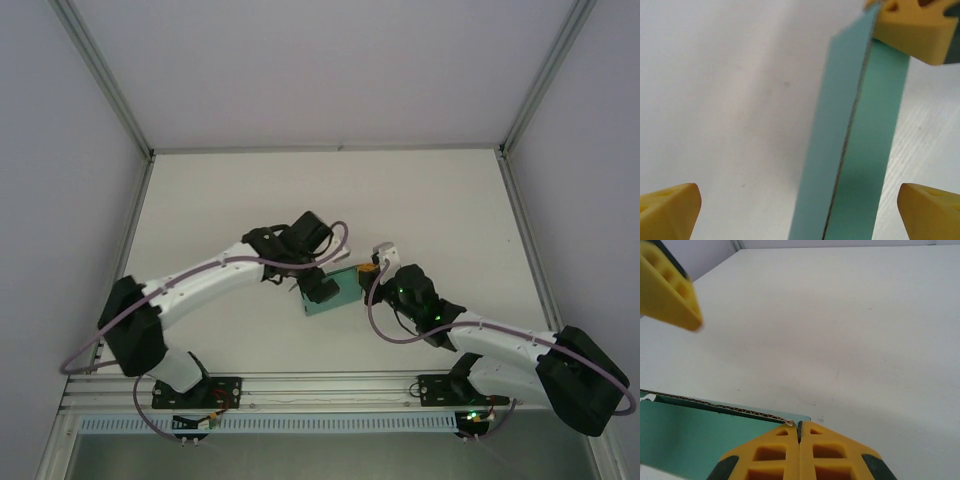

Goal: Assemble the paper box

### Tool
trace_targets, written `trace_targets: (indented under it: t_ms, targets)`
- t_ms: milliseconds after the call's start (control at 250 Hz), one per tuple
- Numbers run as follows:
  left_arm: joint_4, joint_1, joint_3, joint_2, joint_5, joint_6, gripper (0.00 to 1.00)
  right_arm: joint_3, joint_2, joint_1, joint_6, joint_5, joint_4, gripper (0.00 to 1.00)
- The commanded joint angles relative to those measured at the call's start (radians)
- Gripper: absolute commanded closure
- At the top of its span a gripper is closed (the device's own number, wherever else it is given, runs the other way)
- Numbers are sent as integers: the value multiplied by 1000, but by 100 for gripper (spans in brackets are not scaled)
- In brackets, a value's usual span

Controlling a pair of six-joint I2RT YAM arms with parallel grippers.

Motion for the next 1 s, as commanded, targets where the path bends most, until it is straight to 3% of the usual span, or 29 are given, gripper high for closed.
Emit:
trace_targets:
  t_ms: [0, 84, 291, 423, 647, 719, 998]
  targets:
    - [-2, 6, -52, -121, -179, -229, 0, -16, 8, 16, 12, -3, -190, 100]
    - [-69, 6, -101, -201, -231, -372, 4, -10, -10, 20, 20, 2, -217, 100]
    - [-80, 3, -223, -327, -57, -479, 25, 6, -32, 22, 30, 9, -280, 100]
    - [-66, -7, -242, -318, -9, -506, 29, 22, -33, 26, 41, 7, -310, 100]
    - [-40, -14, -230, -244, -22, -534, 54, 39, -23, 29, 48, 8, -327, 100]
    - [-31, -15, -230, -234, -31, -553, 69, 41, -22, 29, 49, 5, -331, 100]
    - [8, -17, -205, -187, -6, -628, 91, 59, 5, 35, 60, 5, -342, 100]
